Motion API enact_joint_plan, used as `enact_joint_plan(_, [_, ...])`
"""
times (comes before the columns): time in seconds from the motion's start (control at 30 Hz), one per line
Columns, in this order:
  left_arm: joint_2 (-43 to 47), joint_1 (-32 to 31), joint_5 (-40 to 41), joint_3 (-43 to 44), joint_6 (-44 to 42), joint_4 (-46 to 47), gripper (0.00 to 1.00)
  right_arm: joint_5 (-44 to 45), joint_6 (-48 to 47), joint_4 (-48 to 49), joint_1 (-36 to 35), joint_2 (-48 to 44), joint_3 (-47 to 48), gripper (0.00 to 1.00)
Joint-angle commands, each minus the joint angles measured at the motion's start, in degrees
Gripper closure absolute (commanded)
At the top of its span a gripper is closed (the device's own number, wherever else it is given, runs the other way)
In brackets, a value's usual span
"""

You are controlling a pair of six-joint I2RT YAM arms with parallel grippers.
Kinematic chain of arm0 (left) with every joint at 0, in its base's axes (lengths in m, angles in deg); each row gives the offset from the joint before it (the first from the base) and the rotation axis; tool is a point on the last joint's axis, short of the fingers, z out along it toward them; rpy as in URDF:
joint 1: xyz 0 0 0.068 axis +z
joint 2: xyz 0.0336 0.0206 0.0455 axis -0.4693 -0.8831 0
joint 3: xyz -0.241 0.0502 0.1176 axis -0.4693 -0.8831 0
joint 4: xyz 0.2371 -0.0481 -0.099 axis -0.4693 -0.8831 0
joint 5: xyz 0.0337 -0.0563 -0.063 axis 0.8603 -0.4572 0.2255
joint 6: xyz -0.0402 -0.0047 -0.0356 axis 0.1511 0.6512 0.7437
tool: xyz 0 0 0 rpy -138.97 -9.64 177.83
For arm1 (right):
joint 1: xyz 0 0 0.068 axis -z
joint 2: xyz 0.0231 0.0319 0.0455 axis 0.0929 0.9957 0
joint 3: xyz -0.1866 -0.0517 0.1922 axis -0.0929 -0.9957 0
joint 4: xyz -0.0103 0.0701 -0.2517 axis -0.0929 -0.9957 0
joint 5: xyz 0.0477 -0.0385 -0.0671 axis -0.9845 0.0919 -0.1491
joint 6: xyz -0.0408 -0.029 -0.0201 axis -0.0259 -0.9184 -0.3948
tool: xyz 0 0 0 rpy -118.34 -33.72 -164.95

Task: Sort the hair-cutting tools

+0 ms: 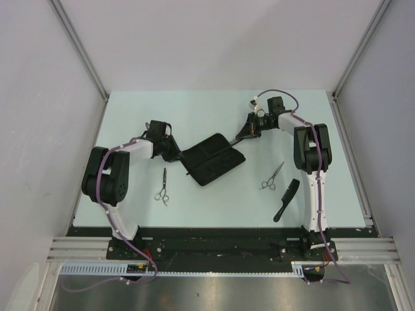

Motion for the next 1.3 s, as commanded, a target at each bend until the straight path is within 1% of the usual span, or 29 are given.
enact_joint_plan(0.0, [-2.34, -0.65, 0.03, 0.76, -0.71, 0.94, 0.8, 2.29, -2.24, -0.59, -0.67, -0.01, -0.59, 1.0])
enact_joint_plan(0.1, [-2.17, -0.74, -0.06, 0.76, -0.71, 0.94, 0.8, 3.08, -2.42, -0.51, -1.2, -0.1, -0.85, 1.0])
enact_joint_plan(0.23, [-2.17, -0.74, -0.59, 0.59, -0.53, 1.03, 0.8, 3.79, 0.13, 3.87, -1.38, -0.54, -2.08, 1.0])
enact_joint_plan(0.43, [-2.25, -0.82, -0.94, 0.23, -0.36, 1.03, 0.81, 4.05, 4.26, 7.22, -2.51, 0.08, -2.26, 1.0])
enact_joint_plan(0.77, [-2.25, -0.91, -1.29, -0.12, -0.44, 1.03, 0.81, 2.57, 5.93, 8.46, -2.96, 0.78, -1.64, 1.0])
enact_joint_plan(0.87, [-2.25, -0.91, -1.12, -0.03, -0.71, 1.03, 0.81, 1.42, 3.57, 5.31, -3.13, 1.48, -0.07, 1.0])
enact_joint_plan(0.97, [-2.34, -0.91, -1.21, 0.06, -0.62, 1.03, 0.81, 1.85, 0.05, -0.23, -2.78, 2.01, 1.08, 1.0])
enact_joint_plan(1.13, [-2.43, -0.91, -1.12, 0.15, -0.88, 1.03, 0.82, 2.64, -1.54, -3.22, -0.85, 1.4, -0.58, 1.0])
enact_joint_plan(1.27, [-2.69, -0.91, -1.21, 0.23, -1.06, 0.94, 0.82, 2.82, -1.89, -4.11, -0.94, 1.31, -0.85, 1.0])
